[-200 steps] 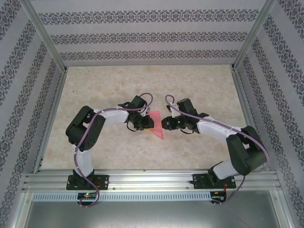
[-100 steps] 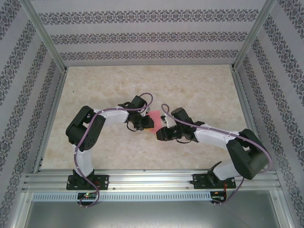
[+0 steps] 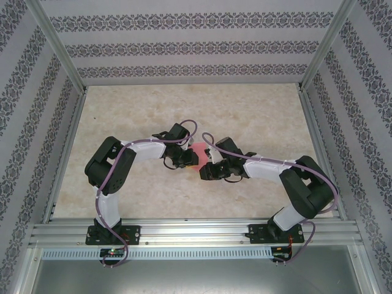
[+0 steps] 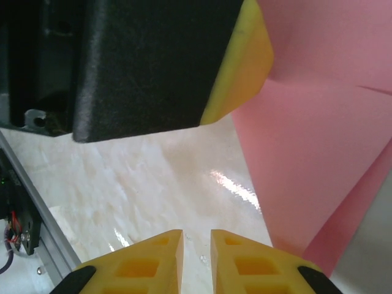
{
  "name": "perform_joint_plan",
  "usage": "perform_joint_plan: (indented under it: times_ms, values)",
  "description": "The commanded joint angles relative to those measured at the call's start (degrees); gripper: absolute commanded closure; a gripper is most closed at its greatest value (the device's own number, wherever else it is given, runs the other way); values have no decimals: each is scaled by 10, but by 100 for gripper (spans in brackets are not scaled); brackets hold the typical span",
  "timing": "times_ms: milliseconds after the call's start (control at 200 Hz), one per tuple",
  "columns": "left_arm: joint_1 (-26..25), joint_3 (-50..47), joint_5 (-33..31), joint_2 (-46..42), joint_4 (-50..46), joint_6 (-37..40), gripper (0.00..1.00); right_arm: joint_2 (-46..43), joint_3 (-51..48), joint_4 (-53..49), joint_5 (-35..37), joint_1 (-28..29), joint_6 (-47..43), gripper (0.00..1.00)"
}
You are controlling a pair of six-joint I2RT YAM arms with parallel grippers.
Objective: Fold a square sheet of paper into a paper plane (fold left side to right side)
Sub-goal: Third fold the triangle at the center of the table.
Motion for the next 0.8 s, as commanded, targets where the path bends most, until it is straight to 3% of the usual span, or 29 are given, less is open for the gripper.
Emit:
perform_joint_plan:
  times_ms: [0,794]
  values:
    - [-8,6,-20,19,0,4,75,12,16,-19,17,6,-11,80]
    - [-8,8,-22,19,-4,7,75,22,2,-21,30,-16,6,79]
